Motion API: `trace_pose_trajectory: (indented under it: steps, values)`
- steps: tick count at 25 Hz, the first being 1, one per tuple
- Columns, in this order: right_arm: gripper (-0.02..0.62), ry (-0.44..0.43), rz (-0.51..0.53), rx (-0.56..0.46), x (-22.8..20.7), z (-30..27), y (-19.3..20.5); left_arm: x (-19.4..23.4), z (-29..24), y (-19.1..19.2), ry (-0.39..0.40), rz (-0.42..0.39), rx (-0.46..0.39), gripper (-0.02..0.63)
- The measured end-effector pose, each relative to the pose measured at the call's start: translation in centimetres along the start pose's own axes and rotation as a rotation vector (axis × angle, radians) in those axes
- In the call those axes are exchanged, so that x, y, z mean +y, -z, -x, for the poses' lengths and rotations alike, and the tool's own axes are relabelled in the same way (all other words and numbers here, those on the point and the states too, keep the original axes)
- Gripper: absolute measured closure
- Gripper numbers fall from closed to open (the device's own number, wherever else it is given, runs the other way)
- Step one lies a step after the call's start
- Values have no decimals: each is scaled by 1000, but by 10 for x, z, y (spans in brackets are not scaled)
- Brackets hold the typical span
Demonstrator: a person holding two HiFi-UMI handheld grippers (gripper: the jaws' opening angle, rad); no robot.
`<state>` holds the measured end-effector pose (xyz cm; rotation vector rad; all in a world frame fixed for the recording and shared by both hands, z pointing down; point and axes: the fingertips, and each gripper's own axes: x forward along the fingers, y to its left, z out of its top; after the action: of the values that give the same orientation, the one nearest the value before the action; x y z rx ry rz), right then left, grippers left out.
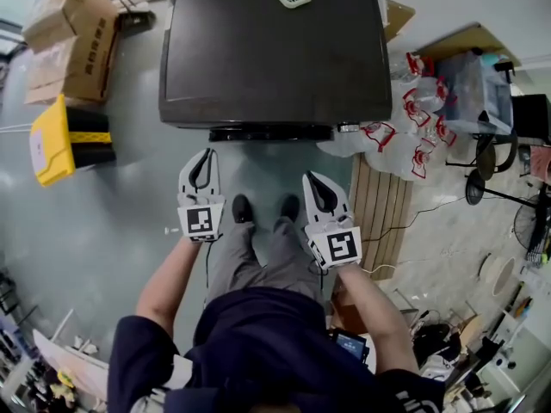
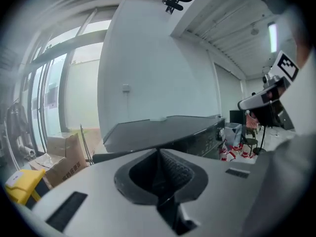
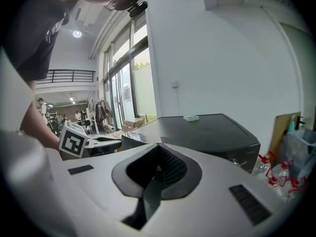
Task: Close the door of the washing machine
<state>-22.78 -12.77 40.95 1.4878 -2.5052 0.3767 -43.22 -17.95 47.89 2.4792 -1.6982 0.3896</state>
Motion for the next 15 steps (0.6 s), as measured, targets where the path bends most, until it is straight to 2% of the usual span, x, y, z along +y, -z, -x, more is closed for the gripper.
trace_pose_trajectory:
  steps: [15]
  values:
    - [575,30,45,-100,-18,51,-75,7,60,-125,-10,7,-151,581]
